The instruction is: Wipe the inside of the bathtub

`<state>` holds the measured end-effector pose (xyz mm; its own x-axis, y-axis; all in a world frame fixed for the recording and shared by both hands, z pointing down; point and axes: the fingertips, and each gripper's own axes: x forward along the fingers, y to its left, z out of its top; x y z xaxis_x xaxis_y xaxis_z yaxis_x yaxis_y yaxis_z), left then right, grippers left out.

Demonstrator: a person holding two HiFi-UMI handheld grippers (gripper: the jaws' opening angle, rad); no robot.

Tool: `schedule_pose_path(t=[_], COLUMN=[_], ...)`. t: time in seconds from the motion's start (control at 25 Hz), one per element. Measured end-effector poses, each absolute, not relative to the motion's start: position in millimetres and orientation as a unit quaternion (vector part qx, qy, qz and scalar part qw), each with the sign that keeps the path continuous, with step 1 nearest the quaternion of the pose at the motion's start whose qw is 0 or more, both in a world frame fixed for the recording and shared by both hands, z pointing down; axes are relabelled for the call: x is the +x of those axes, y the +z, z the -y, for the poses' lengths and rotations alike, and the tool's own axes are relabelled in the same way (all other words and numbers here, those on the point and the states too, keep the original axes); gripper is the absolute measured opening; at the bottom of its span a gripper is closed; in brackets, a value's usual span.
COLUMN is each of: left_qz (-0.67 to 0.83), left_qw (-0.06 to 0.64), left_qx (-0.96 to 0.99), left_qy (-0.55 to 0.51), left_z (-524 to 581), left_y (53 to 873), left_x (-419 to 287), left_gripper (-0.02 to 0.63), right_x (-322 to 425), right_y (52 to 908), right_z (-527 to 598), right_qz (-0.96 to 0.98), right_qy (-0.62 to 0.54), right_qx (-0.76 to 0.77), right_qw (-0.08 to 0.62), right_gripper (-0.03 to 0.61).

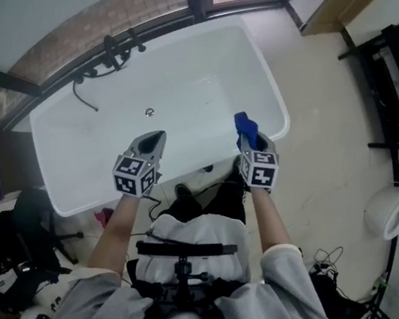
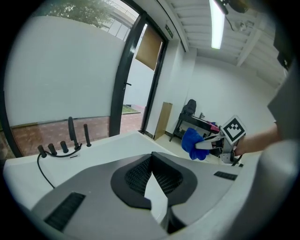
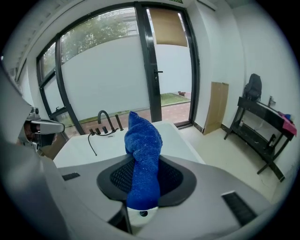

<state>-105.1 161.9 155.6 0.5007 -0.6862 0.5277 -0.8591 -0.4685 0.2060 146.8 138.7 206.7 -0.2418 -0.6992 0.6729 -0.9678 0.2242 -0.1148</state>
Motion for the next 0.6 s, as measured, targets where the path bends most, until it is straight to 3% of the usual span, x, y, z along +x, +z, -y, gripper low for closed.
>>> schedule_pose_path(t=[0.6], left_qz=[0.465], left_qw=[0.249], left_qx=[0.816], left_qy=[0.236], left_z=[-44], left_y=[225], left_x=[20], left_gripper=[0.003], right_x=[220], right_y=[312], right_z=[-7], right_qz=[0.712], right_qy=[0.359], right_qx=[0.553], right_qw=[0.241], right_gripper=[0.112])
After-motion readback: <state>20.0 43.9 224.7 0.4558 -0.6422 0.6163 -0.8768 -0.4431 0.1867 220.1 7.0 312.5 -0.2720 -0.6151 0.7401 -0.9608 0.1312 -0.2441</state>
